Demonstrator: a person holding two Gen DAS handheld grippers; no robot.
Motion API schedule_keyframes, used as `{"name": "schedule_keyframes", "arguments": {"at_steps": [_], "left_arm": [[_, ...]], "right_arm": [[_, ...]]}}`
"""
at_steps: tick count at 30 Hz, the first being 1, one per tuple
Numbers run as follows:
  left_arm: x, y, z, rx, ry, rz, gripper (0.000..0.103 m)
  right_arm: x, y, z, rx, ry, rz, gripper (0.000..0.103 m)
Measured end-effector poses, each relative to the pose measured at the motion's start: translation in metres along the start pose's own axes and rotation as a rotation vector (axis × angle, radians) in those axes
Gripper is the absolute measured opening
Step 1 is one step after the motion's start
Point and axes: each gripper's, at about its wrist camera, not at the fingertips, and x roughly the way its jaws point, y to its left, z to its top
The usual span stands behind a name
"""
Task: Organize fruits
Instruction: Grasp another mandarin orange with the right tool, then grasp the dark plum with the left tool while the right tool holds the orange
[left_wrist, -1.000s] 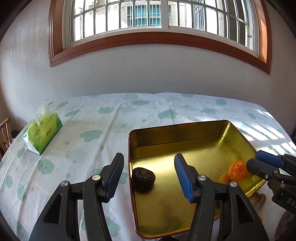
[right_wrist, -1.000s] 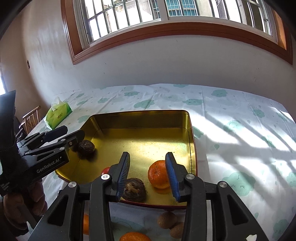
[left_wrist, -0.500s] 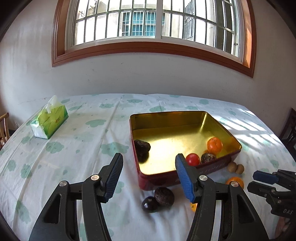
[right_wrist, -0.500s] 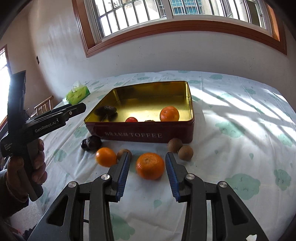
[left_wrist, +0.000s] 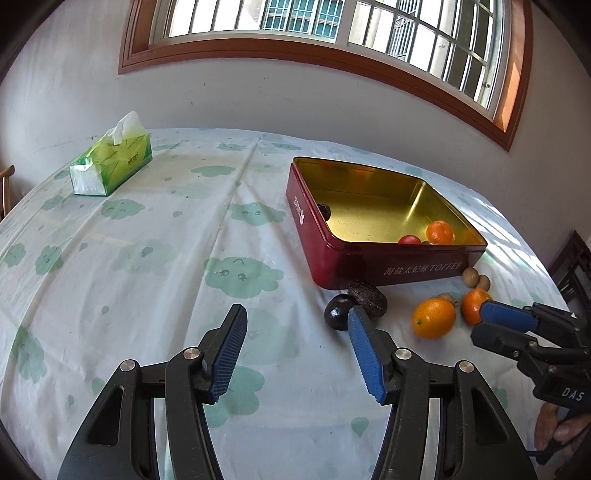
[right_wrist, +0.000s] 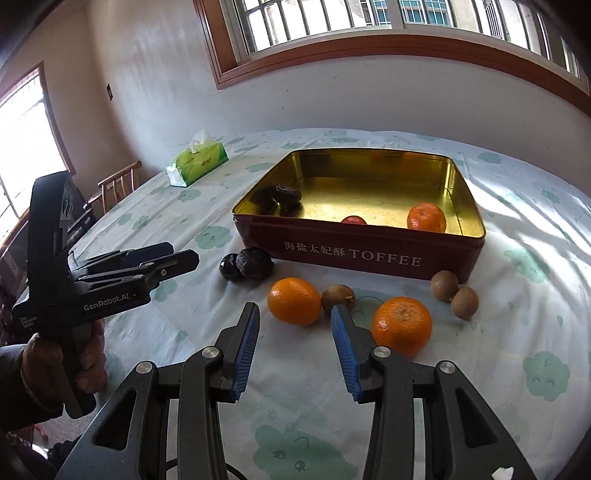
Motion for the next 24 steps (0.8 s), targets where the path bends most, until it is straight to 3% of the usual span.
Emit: {"name": "schedule_keyframes", "arguments": {"at_steps": [8,10,12,14,16,17,24], "left_arm": [[0.001,-0.012,-0.005,0.167,0.008,-0.054,0.058],[0.001,-0.012,-0.007,0.179,0.007,-0.057,0.058],[0.003,-0.01,-0.007,0.17,0.013,-0.068,0.058],[0.004,-0.009,-0.006,0.168,0.02,-0.088,0.058],[0.007,-0.011,-0.005,0.187,0.034,-0.106,0.058],[0.008,-0.013,-0.005,0.206,0.038,-0.112,0.058],[0.023,-0.03,0.004,0.39,0.108,-0.218,0.058]], "right_arm": [[0.032,0.018,0.019,-0.215,0.046,-0.014,0.039],[0.04,0.018,0.024,-0.271,0.078,0.0,0.043],[0.047,0.016,0.026,-0.317,0.132,0.031,0.06],[0.056,0.015,0.023,-0.375,0.208,0.046,0.064],[0.063,0.012,0.02,-0.395,0.25,0.041,0.05],[0.061,0.01,0.02,-0.383,0.249,0.052,0.03],[0.015,0.008,0.006,-0.261,0.104,0.06,0.03]]}}
